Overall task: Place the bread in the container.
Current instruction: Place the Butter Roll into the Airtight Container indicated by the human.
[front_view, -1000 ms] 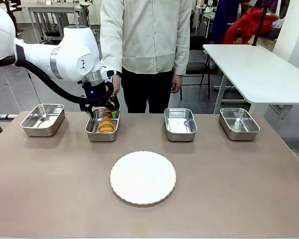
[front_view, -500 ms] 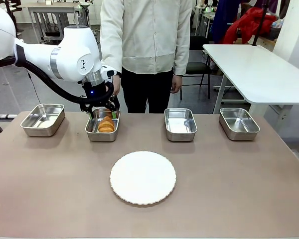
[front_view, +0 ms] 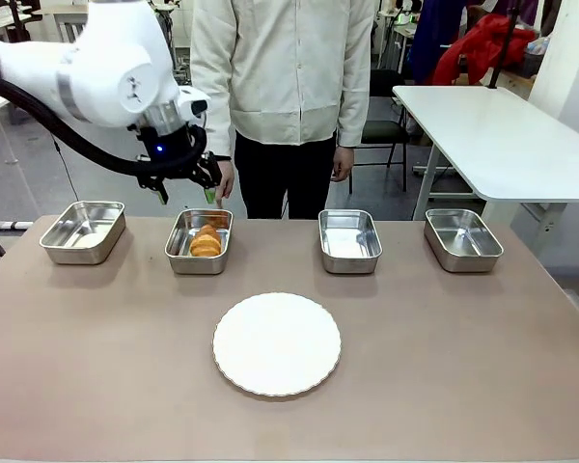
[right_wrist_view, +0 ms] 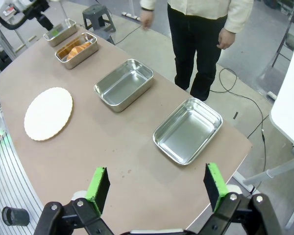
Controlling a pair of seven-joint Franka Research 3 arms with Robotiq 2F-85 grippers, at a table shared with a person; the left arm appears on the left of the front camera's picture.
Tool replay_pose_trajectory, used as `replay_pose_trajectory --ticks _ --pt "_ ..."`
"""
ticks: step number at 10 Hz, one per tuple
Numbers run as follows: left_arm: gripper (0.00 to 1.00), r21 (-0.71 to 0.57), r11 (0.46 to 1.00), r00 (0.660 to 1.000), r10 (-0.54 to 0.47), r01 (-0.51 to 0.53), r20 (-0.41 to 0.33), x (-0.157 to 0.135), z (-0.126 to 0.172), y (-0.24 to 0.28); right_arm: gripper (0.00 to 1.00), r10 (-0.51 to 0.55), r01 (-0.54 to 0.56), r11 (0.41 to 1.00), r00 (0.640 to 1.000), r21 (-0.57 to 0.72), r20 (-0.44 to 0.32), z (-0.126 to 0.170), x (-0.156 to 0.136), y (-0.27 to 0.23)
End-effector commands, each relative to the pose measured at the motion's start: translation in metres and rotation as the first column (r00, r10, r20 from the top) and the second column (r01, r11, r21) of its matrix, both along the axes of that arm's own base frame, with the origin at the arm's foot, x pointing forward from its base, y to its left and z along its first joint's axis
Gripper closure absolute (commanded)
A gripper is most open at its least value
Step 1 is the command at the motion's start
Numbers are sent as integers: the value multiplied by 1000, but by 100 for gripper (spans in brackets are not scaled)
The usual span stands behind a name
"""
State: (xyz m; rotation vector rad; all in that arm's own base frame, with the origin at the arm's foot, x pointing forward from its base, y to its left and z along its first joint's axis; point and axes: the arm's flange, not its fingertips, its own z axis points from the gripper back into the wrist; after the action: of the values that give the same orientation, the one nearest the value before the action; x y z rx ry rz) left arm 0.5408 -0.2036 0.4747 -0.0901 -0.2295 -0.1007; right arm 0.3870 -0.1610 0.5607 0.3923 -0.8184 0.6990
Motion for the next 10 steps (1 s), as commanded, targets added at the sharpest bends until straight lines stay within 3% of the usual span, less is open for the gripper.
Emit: replay_pose_trajectory --ticks 1,5,8,10 --pt "0 5 1000 998 -8 8 63 -61 11 19 0 17 -17 1000 999 10 27 1 2 -1" --pt "0 -55 994 990 -89 95 106 -160 15 45 0 17 -17 1000 999 10 27 1 2 -1" --pt "0 -60 994 992 -84 90 98 -201 -2 57 0 17 -17 1000 999 10 27 1 2 -1" --pt "0 -62 994 994 -87 91 64 -211 -16 54 0 17 -17 1000 999 10 27 1 2 -1"
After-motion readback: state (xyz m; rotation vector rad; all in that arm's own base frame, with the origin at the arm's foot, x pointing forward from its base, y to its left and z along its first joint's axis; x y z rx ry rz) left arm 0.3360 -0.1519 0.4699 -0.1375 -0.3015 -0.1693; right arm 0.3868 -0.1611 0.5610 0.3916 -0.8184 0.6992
